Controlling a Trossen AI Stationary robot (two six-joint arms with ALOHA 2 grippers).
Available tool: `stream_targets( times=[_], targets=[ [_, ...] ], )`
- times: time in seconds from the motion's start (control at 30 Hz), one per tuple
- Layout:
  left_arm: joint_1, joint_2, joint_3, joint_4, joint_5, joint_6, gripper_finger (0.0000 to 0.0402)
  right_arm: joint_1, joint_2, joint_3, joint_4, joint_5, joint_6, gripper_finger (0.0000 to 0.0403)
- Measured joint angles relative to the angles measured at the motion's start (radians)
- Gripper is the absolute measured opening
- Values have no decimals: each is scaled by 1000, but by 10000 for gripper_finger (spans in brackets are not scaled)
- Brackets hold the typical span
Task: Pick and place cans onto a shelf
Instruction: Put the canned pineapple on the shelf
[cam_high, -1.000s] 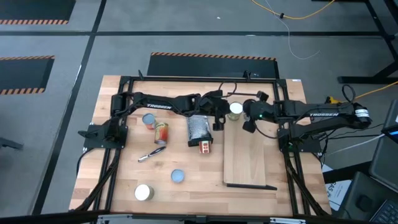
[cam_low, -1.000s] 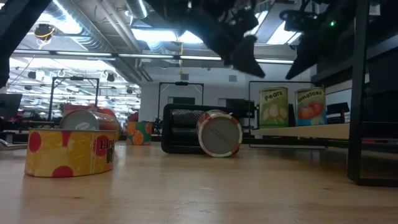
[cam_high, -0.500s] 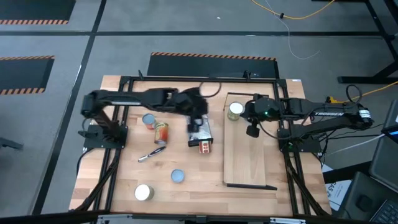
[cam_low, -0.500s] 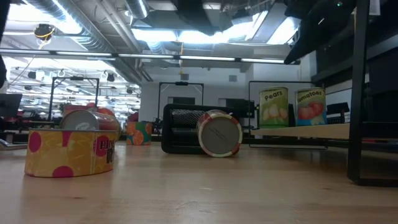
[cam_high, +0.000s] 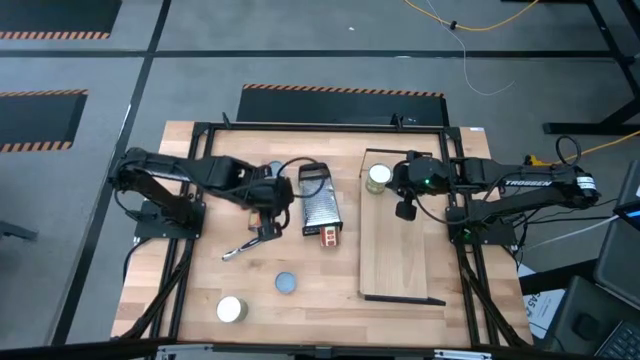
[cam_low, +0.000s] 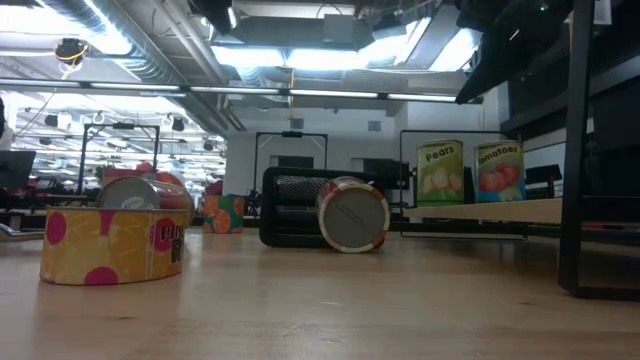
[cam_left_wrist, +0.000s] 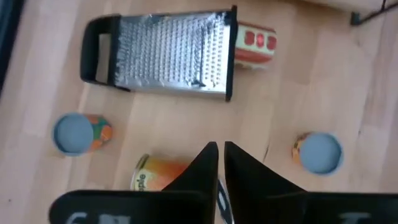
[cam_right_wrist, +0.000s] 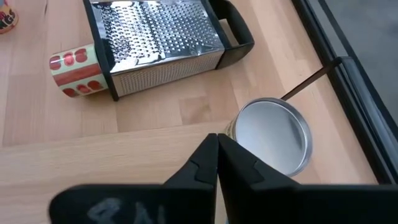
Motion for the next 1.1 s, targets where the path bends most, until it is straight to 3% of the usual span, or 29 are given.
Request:
stream_targets(
  times=[0.13, 0.27, 0.53, 0.8, 1.1],
  targets=[
    [-15, 0, 0, -4, -56, -72, 58, 0, 0, 0, 1, -1, -3, 42],
    [-7, 0, 0, -32, -67, -91, 99, 0, 0, 0, 5, -1, -8, 95],
    [74, 0, 0, -65, -73, 52, 130, 0, 0, 0, 16, 0, -24, 181],
    [226, 0, -37, -77, -4, 162, 129, 0, 0, 0, 15, 0, -22, 190],
    [358, 1, -235, -6, 170, 340, 127, 0, 0, 0, 15, 0, -22, 190]
  ],
)
